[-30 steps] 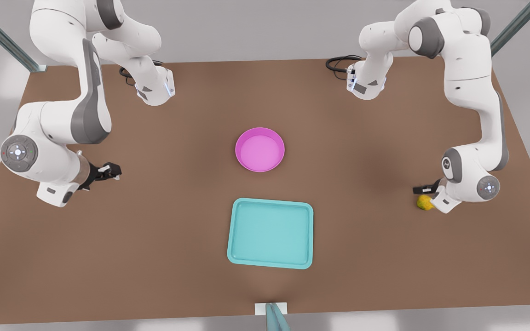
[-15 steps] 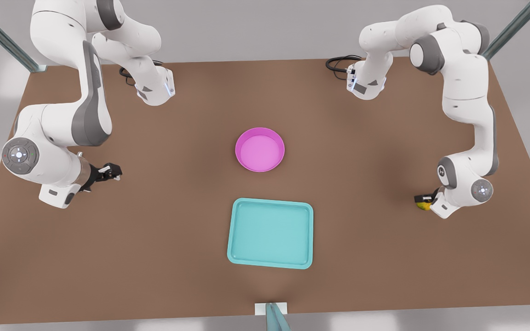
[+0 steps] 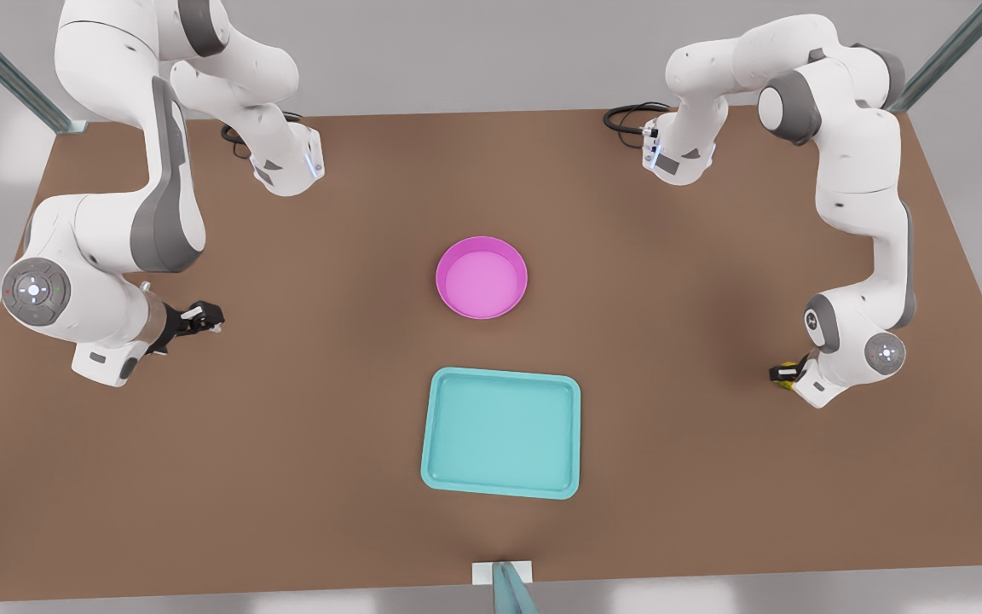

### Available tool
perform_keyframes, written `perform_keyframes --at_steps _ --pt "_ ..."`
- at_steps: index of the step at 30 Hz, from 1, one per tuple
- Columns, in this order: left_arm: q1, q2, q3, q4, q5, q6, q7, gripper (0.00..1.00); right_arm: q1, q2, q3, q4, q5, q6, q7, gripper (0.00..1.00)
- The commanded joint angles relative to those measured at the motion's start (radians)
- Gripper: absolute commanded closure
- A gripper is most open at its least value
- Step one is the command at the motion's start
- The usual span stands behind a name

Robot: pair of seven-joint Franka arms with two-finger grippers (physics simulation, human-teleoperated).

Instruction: Place the orange on the plate with the left arm and the plate on the tray with the right arm

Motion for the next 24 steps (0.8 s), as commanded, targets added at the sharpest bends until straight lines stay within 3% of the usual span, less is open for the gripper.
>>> perform_keyframes --at_steps 1,4,6,8,11,12,14,17,24 --pt "0.000 -0.004 0.000 0.000 -0.007 -0.007 -0.004 0.37 0.000 -0.001 0.000 0.000 0.002 -0.002 -0.015 0.00" --pt "-0.044 -0.091 -0.003 -0.007 -0.005 -0.123 -0.007 0.38 0.000 0.000 0.000 0.002 0.002 0.000 -0.013 0.00" --pt "-0.248 -0.206 -0.003 -0.006 -0.007 -0.335 -0.163 0.38 0.000 0.002 0.000 0.005 0.002 0.001 -0.013 0.00" --pt "-0.371 -0.246 -0.017 0.023 -0.007 -0.427 -0.199 0.37 0.000 0.002 0.000 0.005 0.002 0.001 -0.013 0.00" --pt "-0.756 -0.194 -0.020 0.177 -0.008 -0.579 -0.495 0.37 0.000 0.003 0.001 0.005 0.002 0.001 -0.013 0.00" --pt "-0.807 -0.170 -0.040 0.223 -0.019 -0.628 -0.527 0.37 0.000 0.003 0.000 0.005 0.002 0.001 -0.012 0.00" --pt "-0.819 -0.119 -0.151 0.290 -0.051 -0.663 -0.648 0.37 0.000 0.003 0.000 0.005 0.003 0.001 -0.013 0.00" --pt "-0.850 -0.067 -0.211 0.297 -0.071 -0.692 -0.697 0.36 0.000 0.003 0.001 0.005 0.003 0.001 -0.012 0.00" --pt "-0.885 0.027 -0.218 0.297 -0.146 -0.583 -0.794 0.35 -0.002 0.005 0.000 0.004 0.003 0.001 -0.012 0.00"
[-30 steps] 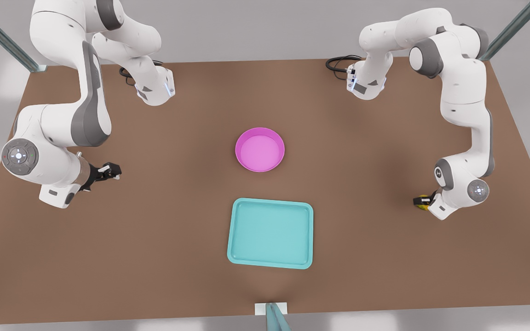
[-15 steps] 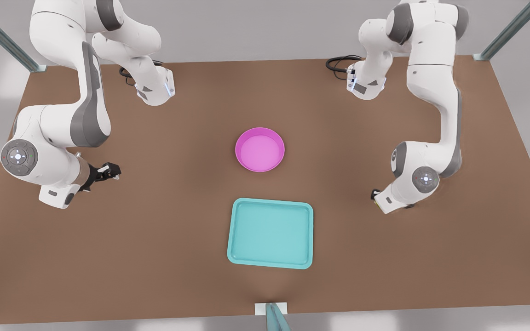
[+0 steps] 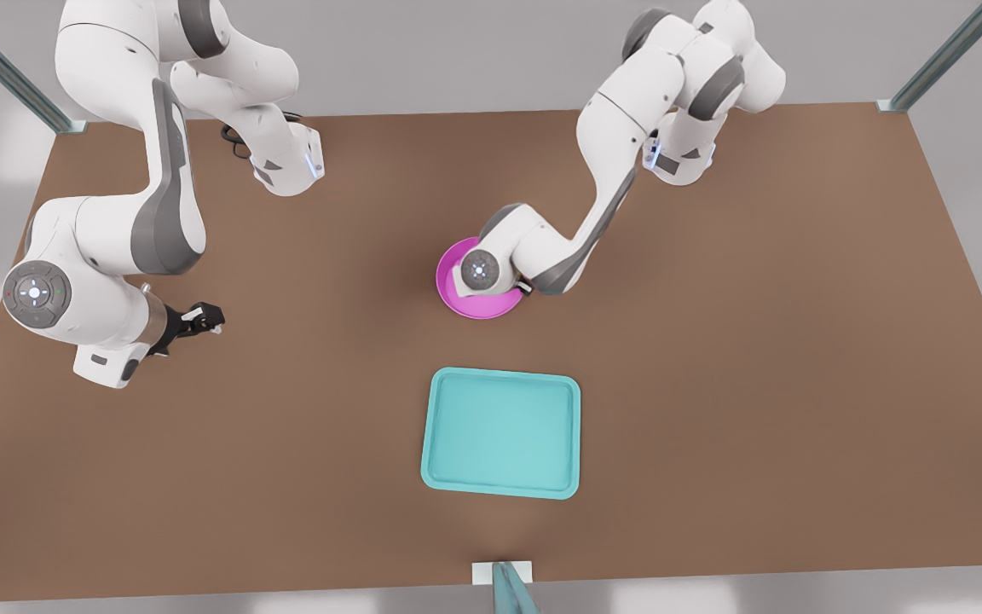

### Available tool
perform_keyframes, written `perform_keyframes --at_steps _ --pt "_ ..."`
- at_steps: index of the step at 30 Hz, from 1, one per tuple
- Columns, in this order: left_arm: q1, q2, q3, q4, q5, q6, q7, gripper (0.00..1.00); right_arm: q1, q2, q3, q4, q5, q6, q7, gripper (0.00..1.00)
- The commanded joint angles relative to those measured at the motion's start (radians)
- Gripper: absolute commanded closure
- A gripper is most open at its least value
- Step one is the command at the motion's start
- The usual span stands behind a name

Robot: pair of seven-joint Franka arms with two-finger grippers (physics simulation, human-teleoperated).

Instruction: Place the orange on the plate with the left arm and the plate on the tray with the right arm

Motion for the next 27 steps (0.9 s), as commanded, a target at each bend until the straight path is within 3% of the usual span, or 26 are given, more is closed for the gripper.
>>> perform_keyframes --at_steps 1,4,5,6,9,10,11,13,14,16,17,18,19,20,21,23,27 --pt "-0.005 0.013 0.000 0.000 -0.027 0.032 -0.374 0.34 0.000 -0.001 0.001 0.000 0.001 -0.001 -0.003 0.00" --pt "-0.013 0.027 0.000 0.017 -0.041 0.092 -0.420 0.34 0.000 -0.001 0.001 0.000 0.001 -0.001 -0.003 0.00" --pt "-0.013 0.027 0.000 0.017 -0.041 0.104 -0.420 0.13 0.000 -0.001 -0.001 0.000 0.001 -0.001 -0.003 0.00" --pt "-0.012 0.027 0.000 0.016 -0.041 0.102 -0.422 0.00 -0.002 -0.001 -0.001 0.000 0.001 -0.001 -0.004 0.00" --pt "-0.010 0.001 0.006 0.016 -0.027 0.031 -0.400 0.00 -0.002 0.002 0.001 0.000 0.001 -0.001 -0.004 0.00" --pt "0.004 -0.085 0.061 0.017 -0.022 -0.146 -0.318 0.00 0.003 0.003 -0.001 0.000 -0.001 -0.002 -0.017 0.00" --pt "0.005 -0.246 0.263 0.030 -0.039 -0.410 -0.085 0.00 0.029 0.031 0.007 0.008 -0.001 -0.017 -0.148 0.00" --pt "0.007 -0.311 0.677 0.191 -0.030 -0.662 0.314 0.00 0.072 0.181 0.068 0.051 0.293 0.003 -0.146 0.00" --pt "0.005 -0.309 0.805 0.207 -0.025 -0.662 0.370 0.00 0.127 0.223 0.068 0.080 0.396 0.003 0.024 0.00" --pt "0.036 -0.280 0.871 0.278 -0.028 -0.654 0.338 0.00 0.222 0.246 0.070 -0.007 0.522 0.119 0.223 0.00" --pt "0.095 -0.301 0.828 0.280 -0.028 -0.628 0.237 0.00 0.259 0.198 0.073 -0.156 0.582 0.252 0.249 0.00" --pt "0.373 -0.403 0.386 0.252 0.111 -0.521 0.021 0.00 0.300 0.126 0.073 -0.283 0.604 0.332 0.270 0.00" --pt "0.674 -0.455 0.064 0.223 0.171 -0.510 0.075 0.00 0.346 0.045 0.073 -0.400 0.604 0.377 0.373 0.00" --pt "0.682 -0.473 0.066 0.217 0.174 -0.485 0.153 0.00 0.365 0.011 0.073 -0.449 0.604 0.378 0.445 0.00" --pt "0.680 -0.539 0.066 0.114 0.170 -0.413 0.154 0.00 0.385 -0.013 0.073 -0.513 0.602 0.420 0.520 0.00" --pt "0.683 -0.496 0.066 0.172 0.168 -0.451 0.157 0.00 0.402 -0.035 0.073 -0.630 0.604 0.596 0.557 0.00" --pt "0.682 -0.496 0.066 0.181 0.167 -0.510 0.170 0.00 0.405 0.008 0.074 -0.630 0.611 0.674 0.707 0.00"
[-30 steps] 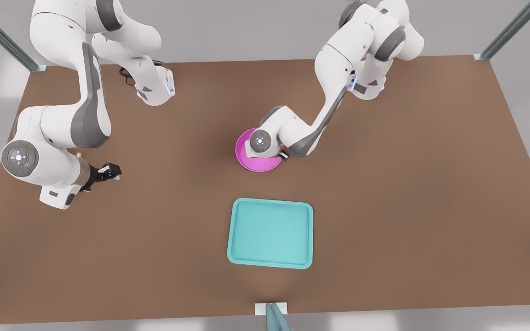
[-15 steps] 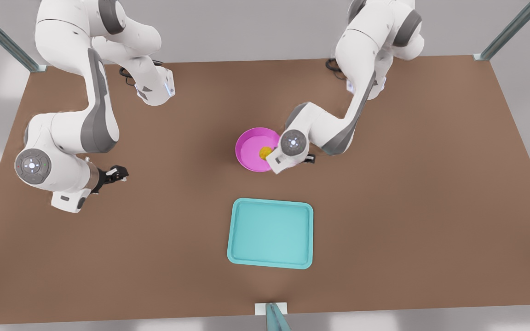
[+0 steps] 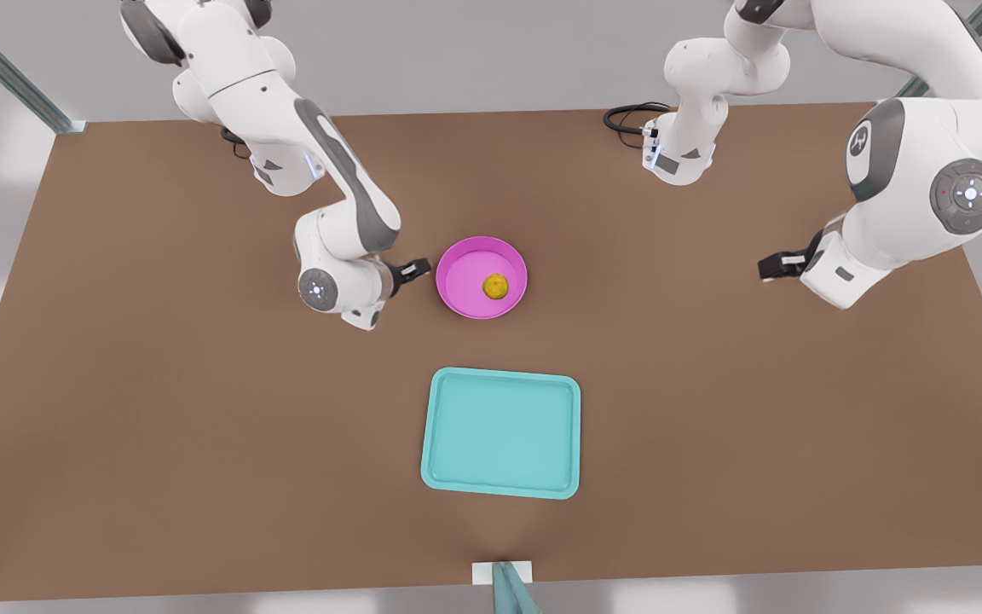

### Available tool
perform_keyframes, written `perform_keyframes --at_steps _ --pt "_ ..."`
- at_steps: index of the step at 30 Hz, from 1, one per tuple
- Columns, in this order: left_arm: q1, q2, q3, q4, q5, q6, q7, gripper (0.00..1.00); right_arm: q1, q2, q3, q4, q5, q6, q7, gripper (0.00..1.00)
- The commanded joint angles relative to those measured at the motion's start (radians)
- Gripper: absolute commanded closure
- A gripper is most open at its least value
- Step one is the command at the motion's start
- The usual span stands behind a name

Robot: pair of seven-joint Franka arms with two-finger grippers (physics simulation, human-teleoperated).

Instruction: Place the orange on the plate with the left arm and the plate on the tray with the right arm

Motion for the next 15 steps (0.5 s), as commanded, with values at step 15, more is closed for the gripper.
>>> perform_keyframes --at_steps 15 --pt "0.002 -0.001 0.004 0.021 0.022 -0.044 0.107 0.00 0.011 0.100 0.043 -0.049 0.091 0.162 0.102 0.00"
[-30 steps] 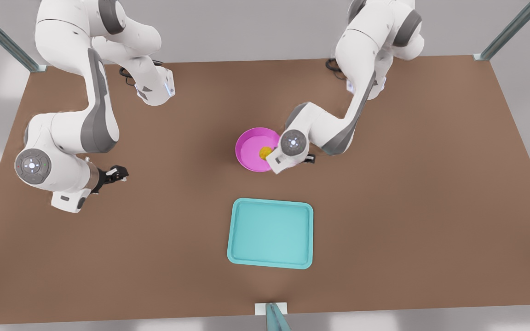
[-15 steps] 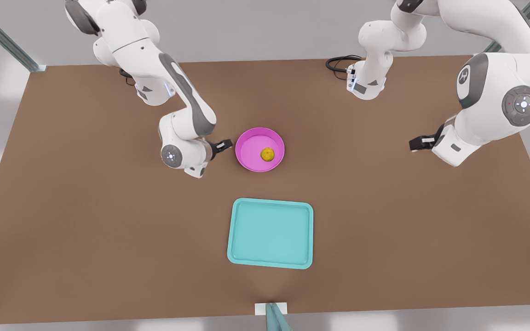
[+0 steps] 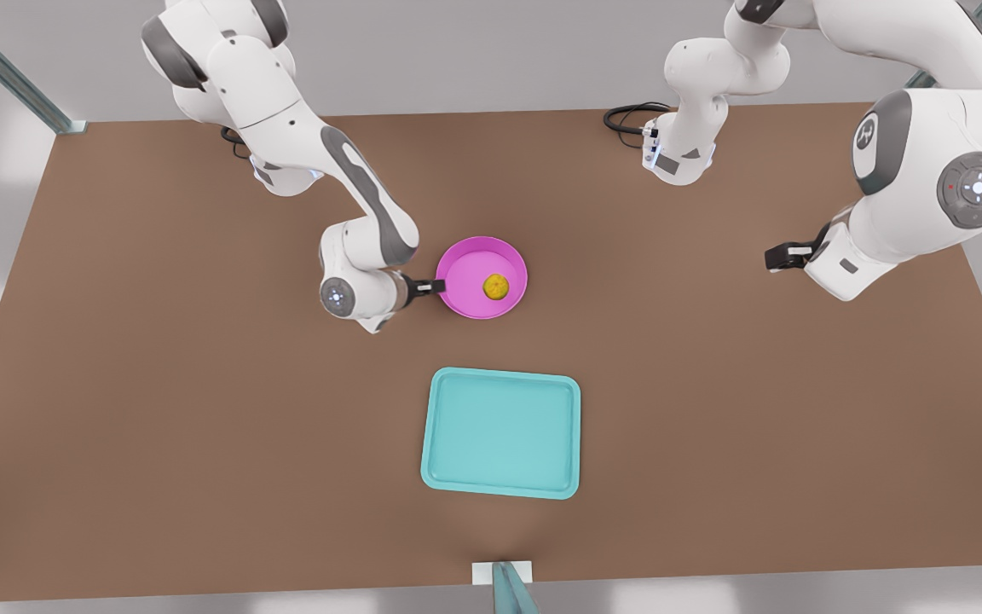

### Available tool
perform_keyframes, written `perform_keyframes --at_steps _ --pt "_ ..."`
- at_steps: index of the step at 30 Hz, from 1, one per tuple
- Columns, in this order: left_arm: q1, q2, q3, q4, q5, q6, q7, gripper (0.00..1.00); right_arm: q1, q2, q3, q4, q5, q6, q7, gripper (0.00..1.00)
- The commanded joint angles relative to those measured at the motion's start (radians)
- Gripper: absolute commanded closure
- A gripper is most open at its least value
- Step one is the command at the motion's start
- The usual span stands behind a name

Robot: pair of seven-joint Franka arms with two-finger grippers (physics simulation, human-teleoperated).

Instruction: Place the orange on the plate with the left arm and the plate on the tray with the right arm

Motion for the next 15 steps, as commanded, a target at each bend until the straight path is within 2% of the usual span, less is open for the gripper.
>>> perform_keyframes --at_steps 1,6,15 --pt "0.000 -0.001 0.001 0.001 0.002 -0.005 0.051 0.00 -0.001 -0.003 0.000 -0.014 0.003 0.007 -0.151 0.00" --pt "0.000 -0.003 0.001 0.001 0.002 -0.005 0.046 0.00 0.004 0.009 0.002 -0.022 0.003 0.016 -0.490 0.00" --pt "0.000 -0.006 0.003 -0.001 0.004 -0.007 0.051 0.00 0.010 0.109 0.032 0.018 0.056 0.076 -0.493 0.00"
